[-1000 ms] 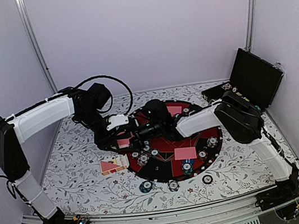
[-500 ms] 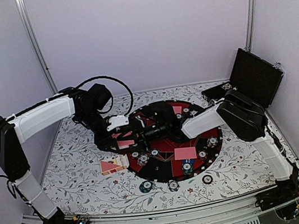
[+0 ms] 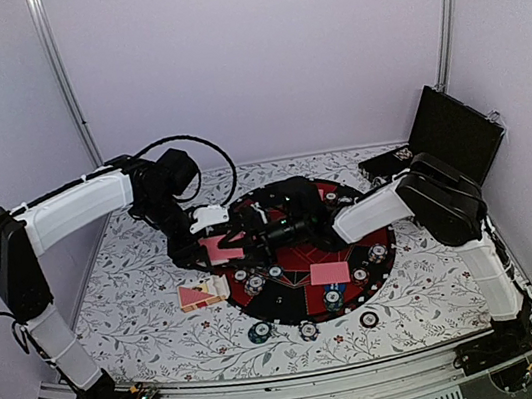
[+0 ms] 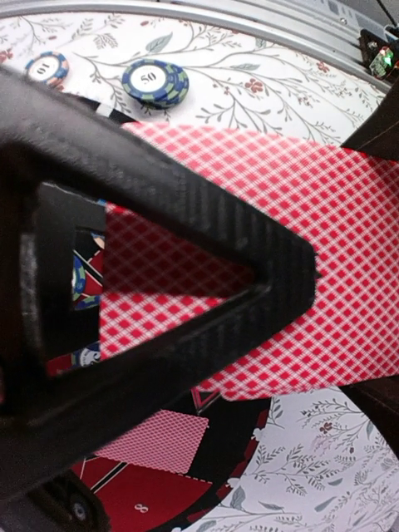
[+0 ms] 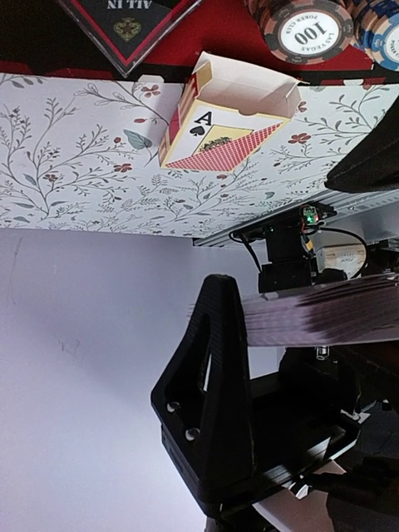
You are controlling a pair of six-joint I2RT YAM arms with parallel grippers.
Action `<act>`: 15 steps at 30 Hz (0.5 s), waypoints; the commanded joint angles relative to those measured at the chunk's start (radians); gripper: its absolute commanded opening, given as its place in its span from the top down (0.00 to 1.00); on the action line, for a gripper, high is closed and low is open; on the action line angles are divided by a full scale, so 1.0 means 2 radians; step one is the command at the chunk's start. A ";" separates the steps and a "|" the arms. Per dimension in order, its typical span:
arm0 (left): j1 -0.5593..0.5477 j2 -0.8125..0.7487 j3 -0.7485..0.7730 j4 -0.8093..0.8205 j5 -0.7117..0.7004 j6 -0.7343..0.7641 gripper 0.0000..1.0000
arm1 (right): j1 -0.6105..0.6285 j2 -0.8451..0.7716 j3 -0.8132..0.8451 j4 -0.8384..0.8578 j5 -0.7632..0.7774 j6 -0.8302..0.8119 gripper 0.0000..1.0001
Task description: Distribute texas hold em gaming equipment
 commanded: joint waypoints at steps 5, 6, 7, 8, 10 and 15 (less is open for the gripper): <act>0.000 -0.006 -0.003 0.008 0.000 0.003 0.84 | -0.013 -0.044 -0.026 -0.009 0.001 -0.012 0.58; 0.000 -0.006 -0.003 0.008 0.000 0.003 0.84 | -0.013 -0.045 -0.027 -0.010 0.000 -0.013 0.60; 0.001 -0.006 -0.004 0.008 0.000 0.003 0.84 | -0.014 -0.049 -0.028 -0.010 0.000 -0.013 0.62; 0.002 -0.007 -0.005 0.009 0.000 0.003 0.84 | -0.015 -0.051 -0.030 -0.009 -0.001 -0.013 0.64; 0.002 -0.006 -0.007 0.010 -0.002 0.004 0.84 | -0.016 -0.056 -0.035 -0.009 -0.002 -0.014 0.68; 0.003 -0.006 -0.010 0.011 -0.003 0.005 0.84 | -0.021 -0.069 -0.049 -0.010 -0.005 -0.015 0.79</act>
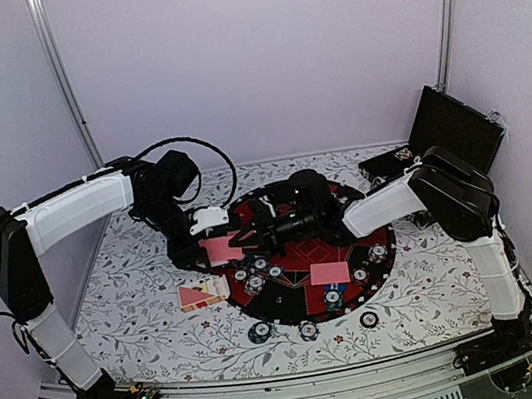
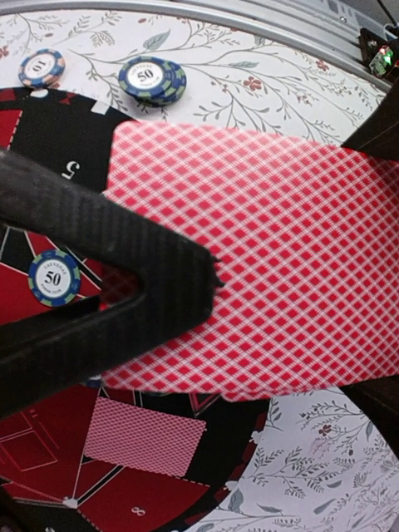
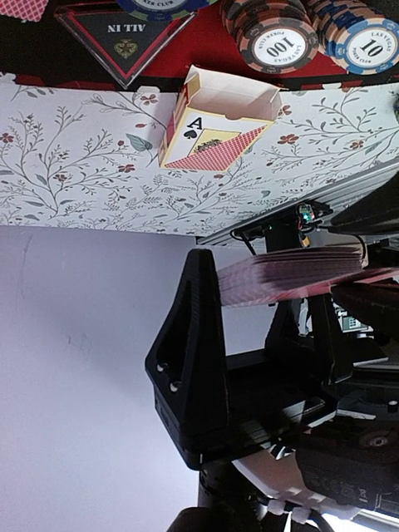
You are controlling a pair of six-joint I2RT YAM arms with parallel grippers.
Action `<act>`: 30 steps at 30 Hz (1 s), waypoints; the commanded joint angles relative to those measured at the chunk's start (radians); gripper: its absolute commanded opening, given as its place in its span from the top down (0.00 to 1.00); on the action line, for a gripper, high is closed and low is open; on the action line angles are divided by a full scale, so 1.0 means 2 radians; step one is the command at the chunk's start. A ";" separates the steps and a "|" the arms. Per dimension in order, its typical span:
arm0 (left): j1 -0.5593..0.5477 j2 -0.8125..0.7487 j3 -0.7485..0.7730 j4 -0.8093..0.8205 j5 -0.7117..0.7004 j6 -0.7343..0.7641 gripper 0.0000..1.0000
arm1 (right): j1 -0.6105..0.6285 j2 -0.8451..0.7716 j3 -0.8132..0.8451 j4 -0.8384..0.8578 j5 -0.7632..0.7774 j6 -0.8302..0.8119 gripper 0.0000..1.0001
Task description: Distribute texas hold em gaming equipment
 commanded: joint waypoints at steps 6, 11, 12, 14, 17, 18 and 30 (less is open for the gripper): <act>0.004 -0.007 -0.005 0.007 0.001 0.005 0.85 | -0.013 -0.044 -0.028 -0.008 -0.007 -0.011 0.83; 0.004 -0.007 -0.004 0.007 0.001 0.004 0.85 | -0.013 -0.046 -0.029 -0.014 -0.008 -0.015 0.85; 0.004 -0.007 -0.004 0.006 0.001 0.004 0.85 | -0.013 -0.046 -0.029 -0.014 -0.008 -0.016 0.86; 0.004 -0.006 -0.004 0.005 0.001 0.004 0.85 | -0.013 -0.047 -0.032 -0.015 -0.008 -0.017 0.88; 0.004 -0.006 -0.004 0.005 0.001 0.005 0.85 | -0.013 -0.048 -0.033 -0.015 -0.010 -0.018 0.66; 0.004 -0.006 -0.003 0.004 0.001 0.005 0.85 | -0.013 -0.048 -0.032 -0.016 -0.011 -0.019 0.57; 0.004 -0.003 0.005 0.001 0.005 0.002 0.85 | 0.012 -0.004 0.022 -0.032 -0.017 -0.017 0.40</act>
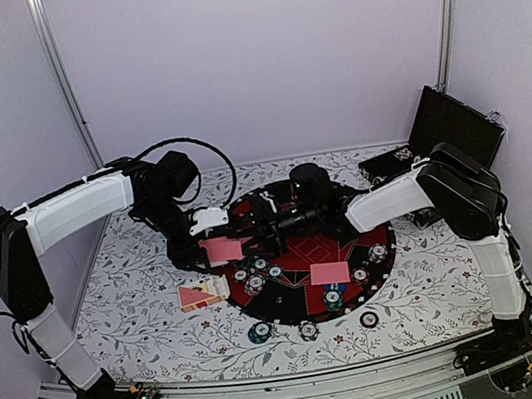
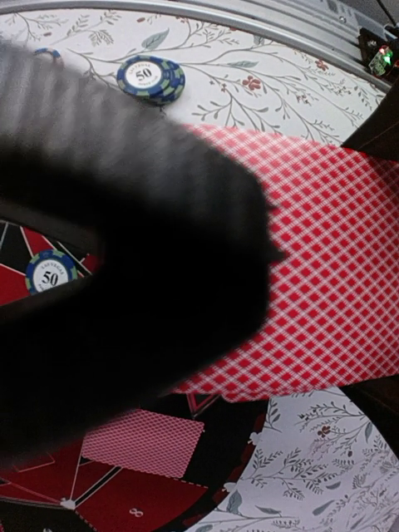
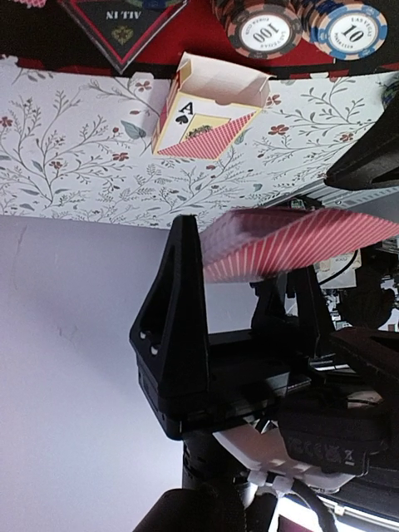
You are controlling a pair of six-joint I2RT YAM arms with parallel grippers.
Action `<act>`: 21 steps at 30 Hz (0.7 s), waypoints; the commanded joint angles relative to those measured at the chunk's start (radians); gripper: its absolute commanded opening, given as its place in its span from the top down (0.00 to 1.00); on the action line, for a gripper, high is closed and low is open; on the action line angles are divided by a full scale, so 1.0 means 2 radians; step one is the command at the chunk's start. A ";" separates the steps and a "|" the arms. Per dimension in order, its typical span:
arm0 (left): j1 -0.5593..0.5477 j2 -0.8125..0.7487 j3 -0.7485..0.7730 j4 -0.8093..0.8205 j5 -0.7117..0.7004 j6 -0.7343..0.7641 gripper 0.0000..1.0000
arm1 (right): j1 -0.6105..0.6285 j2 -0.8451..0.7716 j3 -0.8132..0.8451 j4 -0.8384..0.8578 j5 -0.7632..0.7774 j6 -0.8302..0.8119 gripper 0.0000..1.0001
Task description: Distribute texas hold em gaming equipment
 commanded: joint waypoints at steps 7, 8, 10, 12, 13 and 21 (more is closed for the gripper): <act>0.002 -0.001 0.014 -0.001 0.006 0.001 0.85 | 0.022 0.052 0.079 -0.018 -0.003 0.004 0.39; 0.002 -0.001 0.015 -0.001 0.006 0.000 0.85 | 0.022 0.058 0.084 -0.020 -0.003 0.004 0.39; 0.002 -0.001 0.016 -0.003 0.007 0.001 0.85 | 0.025 0.064 0.088 -0.021 -0.004 0.004 0.39; 0.002 -0.001 0.016 -0.003 0.007 0.001 0.85 | 0.025 0.069 0.086 -0.022 -0.004 0.005 0.42; 0.002 -0.001 0.016 -0.003 0.007 0.001 0.85 | 0.025 0.069 0.083 -0.021 -0.004 0.006 0.43; 0.002 -0.001 0.018 -0.004 0.007 0.002 0.85 | 0.014 0.045 0.044 -0.019 0.006 0.000 0.60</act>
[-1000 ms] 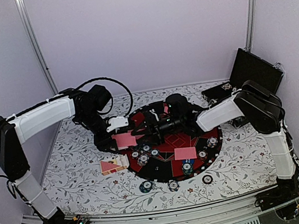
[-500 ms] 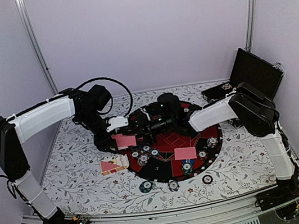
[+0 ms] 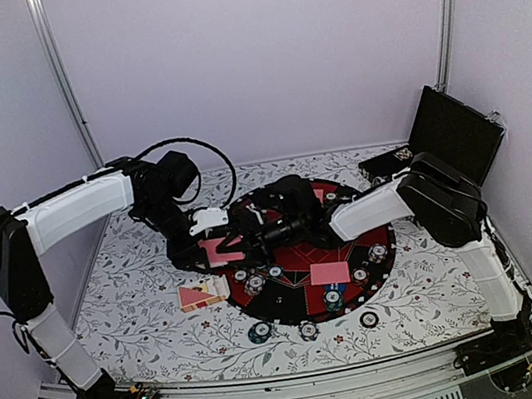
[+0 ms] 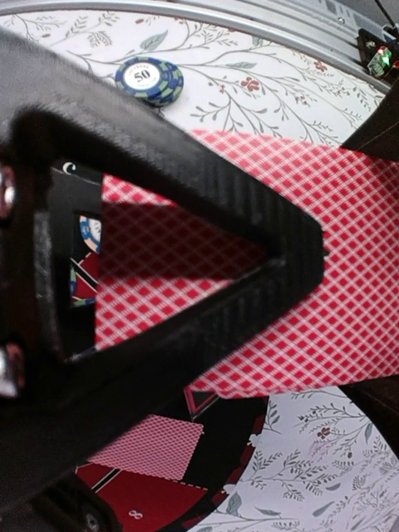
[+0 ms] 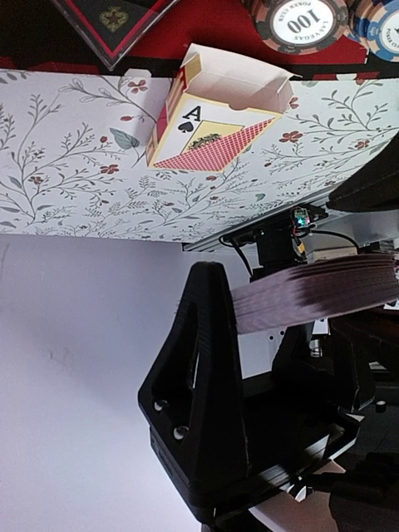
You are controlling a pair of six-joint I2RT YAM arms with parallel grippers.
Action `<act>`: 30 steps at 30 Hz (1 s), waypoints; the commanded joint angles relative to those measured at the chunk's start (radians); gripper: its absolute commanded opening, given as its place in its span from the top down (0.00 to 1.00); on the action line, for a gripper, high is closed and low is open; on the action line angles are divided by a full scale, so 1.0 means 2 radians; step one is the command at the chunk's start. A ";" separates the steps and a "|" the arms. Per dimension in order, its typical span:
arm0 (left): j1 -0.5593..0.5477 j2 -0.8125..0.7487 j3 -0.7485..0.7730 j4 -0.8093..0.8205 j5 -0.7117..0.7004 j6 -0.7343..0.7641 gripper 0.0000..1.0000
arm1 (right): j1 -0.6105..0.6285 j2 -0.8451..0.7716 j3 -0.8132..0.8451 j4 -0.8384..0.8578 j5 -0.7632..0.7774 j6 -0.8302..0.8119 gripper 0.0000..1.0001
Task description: Distribute texas hold em gaming equipment
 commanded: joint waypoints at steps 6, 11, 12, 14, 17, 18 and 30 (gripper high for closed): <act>0.001 0.000 0.017 -0.002 0.006 0.001 0.85 | -0.021 -0.040 -0.052 -0.003 0.009 -0.016 0.67; 0.002 0.001 0.018 -0.003 0.005 0.001 0.85 | -0.024 -0.056 -0.066 -0.002 0.008 -0.020 0.77; 0.002 0.001 0.019 -0.003 0.006 0.001 0.86 | -0.025 -0.059 -0.069 -0.002 0.008 -0.021 0.80; 0.002 0.002 0.019 -0.003 0.005 0.001 0.86 | -0.026 -0.064 -0.072 -0.001 0.006 -0.022 0.82; 0.002 0.002 0.020 -0.003 0.004 0.001 0.86 | -0.030 -0.075 -0.081 0.002 0.004 -0.022 0.83; 0.002 0.002 0.020 -0.004 0.004 0.001 0.86 | -0.032 -0.077 -0.084 0.004 0.003 -0.022 0.84; 0.003 -0.002 0.014 -0.005 0.002 0.001 0.86 | -0.092 -0.110 -0.110 0.020 -0.010 -0.020 0.90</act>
